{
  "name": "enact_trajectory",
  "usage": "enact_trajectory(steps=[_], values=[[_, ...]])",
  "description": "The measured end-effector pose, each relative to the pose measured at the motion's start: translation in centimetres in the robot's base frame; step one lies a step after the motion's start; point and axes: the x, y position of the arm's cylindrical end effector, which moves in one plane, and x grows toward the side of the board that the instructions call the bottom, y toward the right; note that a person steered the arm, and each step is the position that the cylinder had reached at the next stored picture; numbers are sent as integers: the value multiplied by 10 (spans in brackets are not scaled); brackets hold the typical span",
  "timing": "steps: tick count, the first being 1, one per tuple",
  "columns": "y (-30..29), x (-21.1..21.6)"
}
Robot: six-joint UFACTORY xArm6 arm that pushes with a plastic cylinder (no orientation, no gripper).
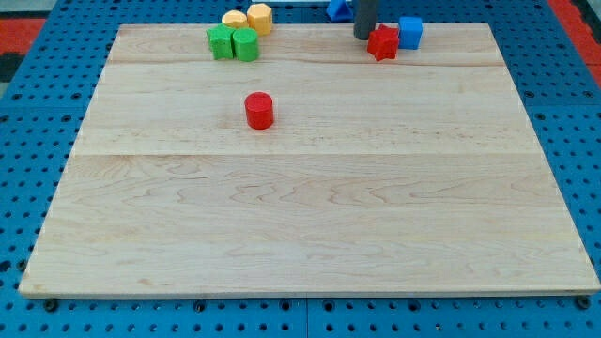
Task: Push the red circle into the red star
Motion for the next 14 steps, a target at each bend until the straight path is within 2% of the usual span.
enact_trajectory(steps=[1,3,4,5,6,7,8,9,10,11,12,14], values=[[-13,30],[46,37],[53,79],[24,206],[-100,243],[-135,186],[-97,98],[-96,117],[-123,207],[-206,205],[-224,145],[-61,30]])
